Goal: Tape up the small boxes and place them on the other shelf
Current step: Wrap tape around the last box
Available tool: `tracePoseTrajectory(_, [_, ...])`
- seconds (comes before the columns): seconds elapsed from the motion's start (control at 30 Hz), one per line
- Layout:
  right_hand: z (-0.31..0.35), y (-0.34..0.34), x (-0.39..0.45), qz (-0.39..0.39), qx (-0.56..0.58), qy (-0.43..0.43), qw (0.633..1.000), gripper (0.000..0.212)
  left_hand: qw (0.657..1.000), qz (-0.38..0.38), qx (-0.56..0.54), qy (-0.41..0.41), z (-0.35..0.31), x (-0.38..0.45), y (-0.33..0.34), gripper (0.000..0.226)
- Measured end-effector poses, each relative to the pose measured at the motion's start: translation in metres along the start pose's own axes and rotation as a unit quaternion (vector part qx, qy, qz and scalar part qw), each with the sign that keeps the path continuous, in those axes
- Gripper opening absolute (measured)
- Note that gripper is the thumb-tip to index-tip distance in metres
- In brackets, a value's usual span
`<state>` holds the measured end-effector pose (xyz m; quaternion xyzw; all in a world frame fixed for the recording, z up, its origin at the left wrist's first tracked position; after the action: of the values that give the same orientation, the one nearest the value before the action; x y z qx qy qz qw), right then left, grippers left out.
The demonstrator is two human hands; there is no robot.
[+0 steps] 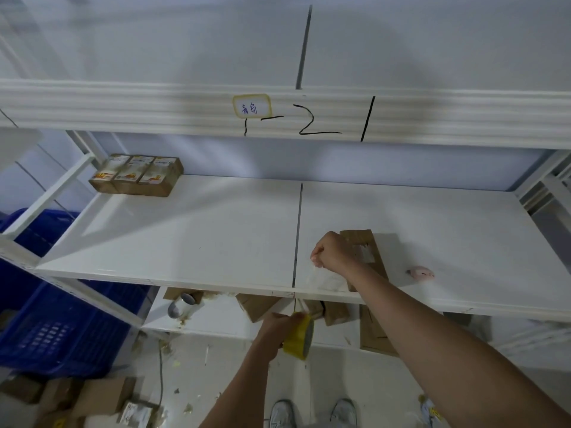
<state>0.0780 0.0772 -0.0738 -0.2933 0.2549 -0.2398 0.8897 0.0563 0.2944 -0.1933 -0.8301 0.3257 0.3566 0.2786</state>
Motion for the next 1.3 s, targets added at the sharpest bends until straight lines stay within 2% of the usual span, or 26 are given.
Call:
tracePoseTrajectory(0.2, [0.001,0.000,0.003,-0.011,-0.030,-0.026,0.999,0.007,0.997,-0.021,-0.058,0.046,-0.004,0.006,-0.006,0.036])
tracePoseTrajectory(0.3, [0.007,-0.011,0.005,-0.020,-0.029,-0.033,0.999,0.012,0.995,0.009,-0.063,0.079,-0.010,0.002,-0.001,0.038])
tracePoseTrajectory(0.43, [0.009,-0.029,0.007,0.000,0.008,-0.006,1.000,0.007,0.992,0.041,-0.052,0.104,-0.010,0.002,0.000,0.047])
tracePoseTrajectory(0.57, [0.011,-0.025,0.000,0.011,0.003,-0.028,1.000,0.009,0.998,0.025,-0.012,0.056,0.000,0.008,-0.002,0.042])
tracePoseTrajectory(0.73, [0.026,-0.021,0.000,0.016,0.003,-0.052,0.999,0.009,0.999,-0.036,-0.004,0.015,0.008,0.012,-0.007,0.038])
tracePoseTrajectory(0.87, [0.018,-0.010,-0.002,0.054,-0.031,-0.051,0.997,0.012,0.998,-0.038,0.038,-0.027,0.019,0.014,-0.001,0.051])
tracePoseTrajectory(0.97, [0.013,0.001,-0.004,0.054,-0.050,-0.059,0.996,0.012,0.996,-0.028,0.072,-0.051,0.030,0.013,0.007,0.064])
tracePoseTrajectory(1.3, [0.005,0.015,0.006,0.028,-0.083,-0.066,0.994,0.017,0.993,-0.038,0.093,-0.059,0.033,0.016,0.017,0.053])
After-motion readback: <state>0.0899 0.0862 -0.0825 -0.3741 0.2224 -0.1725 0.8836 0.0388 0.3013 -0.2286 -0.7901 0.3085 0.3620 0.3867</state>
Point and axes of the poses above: each hand's wrist, its own x-axis towards the middle knuckle, its own y-axis out of the palm, z = x × y, the point moved 8 cm from there along x, towards the middle knuckle, and after that the axes turned 7 degrees about x, right-handed, at the moved point
